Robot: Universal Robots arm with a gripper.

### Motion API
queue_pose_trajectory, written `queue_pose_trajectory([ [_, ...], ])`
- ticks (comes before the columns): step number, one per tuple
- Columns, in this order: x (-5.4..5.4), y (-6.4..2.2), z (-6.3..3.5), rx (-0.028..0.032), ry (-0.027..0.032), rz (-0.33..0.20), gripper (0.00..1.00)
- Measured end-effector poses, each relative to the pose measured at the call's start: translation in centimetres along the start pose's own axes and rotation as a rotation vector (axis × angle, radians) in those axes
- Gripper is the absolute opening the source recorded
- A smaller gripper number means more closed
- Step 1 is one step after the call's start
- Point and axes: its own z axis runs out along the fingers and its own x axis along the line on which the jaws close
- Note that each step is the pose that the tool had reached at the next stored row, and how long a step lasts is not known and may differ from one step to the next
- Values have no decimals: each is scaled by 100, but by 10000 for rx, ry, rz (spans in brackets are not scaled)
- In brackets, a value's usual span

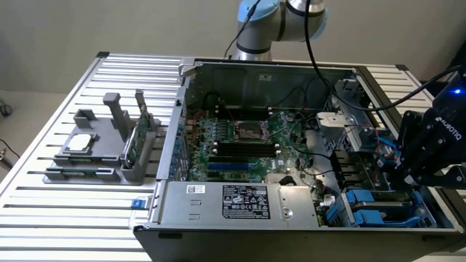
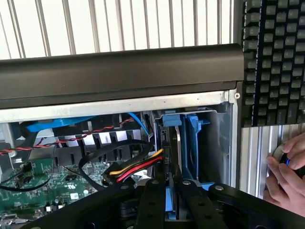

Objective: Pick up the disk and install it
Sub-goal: 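Insert the first disk wire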

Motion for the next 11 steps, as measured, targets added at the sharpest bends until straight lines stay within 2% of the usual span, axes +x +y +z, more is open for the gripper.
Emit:
queue_pose_trajectory([
  [7, 9, 12, 36, -1, -16, 3, 16],
  [11, 12, 26, 40, -2, -85, 9, 16],
])
